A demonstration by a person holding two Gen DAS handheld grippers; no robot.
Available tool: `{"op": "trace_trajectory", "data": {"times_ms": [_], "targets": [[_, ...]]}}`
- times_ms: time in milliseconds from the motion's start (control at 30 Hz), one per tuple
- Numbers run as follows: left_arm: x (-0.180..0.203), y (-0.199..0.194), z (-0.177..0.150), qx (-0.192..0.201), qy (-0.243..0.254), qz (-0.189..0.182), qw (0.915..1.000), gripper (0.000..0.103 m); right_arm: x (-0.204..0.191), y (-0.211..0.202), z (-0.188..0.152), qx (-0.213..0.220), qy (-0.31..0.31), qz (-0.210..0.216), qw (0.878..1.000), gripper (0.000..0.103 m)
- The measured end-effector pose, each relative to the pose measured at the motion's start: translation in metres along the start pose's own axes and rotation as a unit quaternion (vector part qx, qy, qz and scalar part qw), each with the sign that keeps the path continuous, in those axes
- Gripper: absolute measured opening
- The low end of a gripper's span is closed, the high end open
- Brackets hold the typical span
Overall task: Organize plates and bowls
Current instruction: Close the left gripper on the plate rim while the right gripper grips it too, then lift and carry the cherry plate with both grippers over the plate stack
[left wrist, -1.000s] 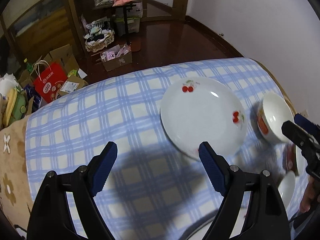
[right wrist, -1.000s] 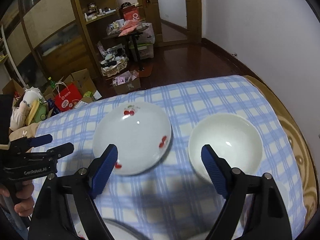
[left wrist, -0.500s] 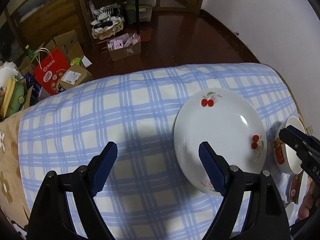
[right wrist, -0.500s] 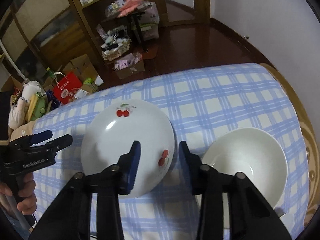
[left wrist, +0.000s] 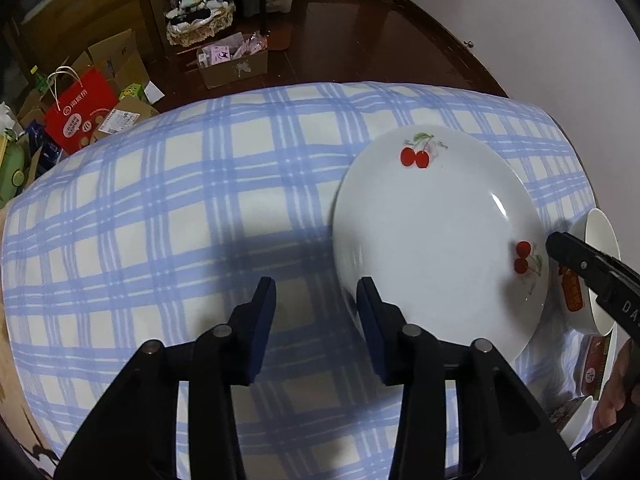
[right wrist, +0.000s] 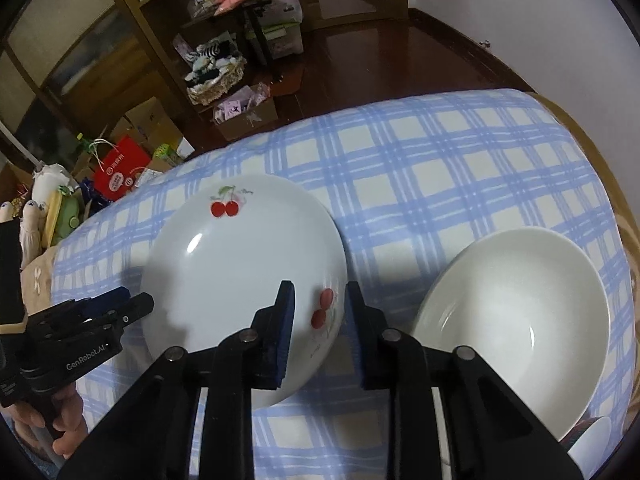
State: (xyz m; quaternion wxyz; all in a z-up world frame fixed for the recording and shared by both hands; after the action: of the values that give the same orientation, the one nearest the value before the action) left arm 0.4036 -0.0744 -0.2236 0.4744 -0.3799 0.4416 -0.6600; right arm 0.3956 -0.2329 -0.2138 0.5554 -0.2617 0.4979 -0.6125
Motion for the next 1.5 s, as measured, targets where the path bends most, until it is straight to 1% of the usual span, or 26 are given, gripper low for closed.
{"op": "trace_trajectory", "data": {"times_ms": [33,67,100,167,233,300,367,467,533,600,733,900,1000,1167,1367,1500], "targets": [[0.001,0.001,0.0,0.001,0.001,0.001,1.0,0.039,0.0,0.001,0.0,0.0,-0.003,-0.006,1.0,0.026],[0.003,0.002,0.001,0.002,0.002,0.001,1.0,0.035,0.0,0.002,0.0,0.0,-0.008,-0.013,1.0,0.026],[0.004,0.003,0.001,0.004,0.003,-0.004,1.0,0.028,0.0,0.004,-0.001,-0.001,-0.012,-0.019,1.0,0.026],[0.008,0.005,0.002,0.012,0.002,-0.014,0.9998,0.02,0.0,0.007,-0.001,-0.001,-0.022,-0.035,0.999,0.026],[0.011,0.006,0.003,0.02,0.003,-0.004,0.9998,0.019,0.0,0.012,-0.003,-0.005,-0.028,-0.039,0.999,0.026],[0.015,0.009,0.004,0.024,0.009,0.005,0.9997,0.017,-0.003,0.015,-0.005,-0.009,-0.03,-0.026,0.999,0.028],[0.018,0.011,0.004,0.024,0.012,0.003,0.9996,0.016,-0.005,0.019,-0.008,-0.005,-0.036,-0.03,0.999,0.028],[0.016,0.01,0.005,0.03,0.009,-0.004,0.9995,0.015,-0.004,0.019,-0.008,0.004,-0.023,-0.037,0.999,0.023],[0.016,0.007,0.004,0.04,0.024,-0.009,0.9989,0.014,0.0,0.019,-0.007,0.003,-0.014,-0.044,0.999,0.013],[0.014,0.005,0.003,0.044,0.033,-0.013,0.9984,0.013,0.002,0.018,-0.009,-0.002,-0.019,-0.041,0.999,0.008],[0.008,-0.001,-0.003,0.048,0.025,-0.025,0.9982,0.013,0.001,0.012,-0.016,-0.009,-0.022,-0.016,1.0,0.008],[0.005,-0.006,-0.011,0.044,0.017,-0.037,0.9982,0.013,-0.004,0.003,-0.022,0.001,-0.028,-0.016,0.999,0.008],[0.001,-0.013,-0.014,0.044,0.005,-0.052,0.9977,0.012,-0.006,-0.005,-0.024,0.005,-0.024,-0.01,1.0,0.008],[0.001,-0.028,-0.019,0.045,0.008,-0.053,0.9976,0.012,-0.008,-0.017,-0.031,0.007,-0.015,0.0,1.0,0.008],[0.0,-0.047,-0.031,0.042,0.001,-0.06,0.9973,0.011,-0.006,-0.035,-0.047,0.008,-0.01,0.005,1.0,0.008],[0.004,-0.058,-0.045,0.038,0.004,-0.068,0.997,0.011,-0.005,-0.059,-0.063,0.018,0.0,0.012,1.0,0.008]]}}
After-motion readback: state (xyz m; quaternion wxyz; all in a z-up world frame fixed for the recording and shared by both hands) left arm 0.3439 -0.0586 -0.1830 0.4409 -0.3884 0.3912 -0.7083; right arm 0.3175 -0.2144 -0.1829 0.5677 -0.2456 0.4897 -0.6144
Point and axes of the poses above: each gripper's, at about its wrist camera, not at the fingertips, and y roughly the way its jaws point, x to its right, z to its top, the point moved 7 cm from there along y, roughly the way its jaws point, and after that the axes turned 9 degrees about y, right-handed, at the moved point
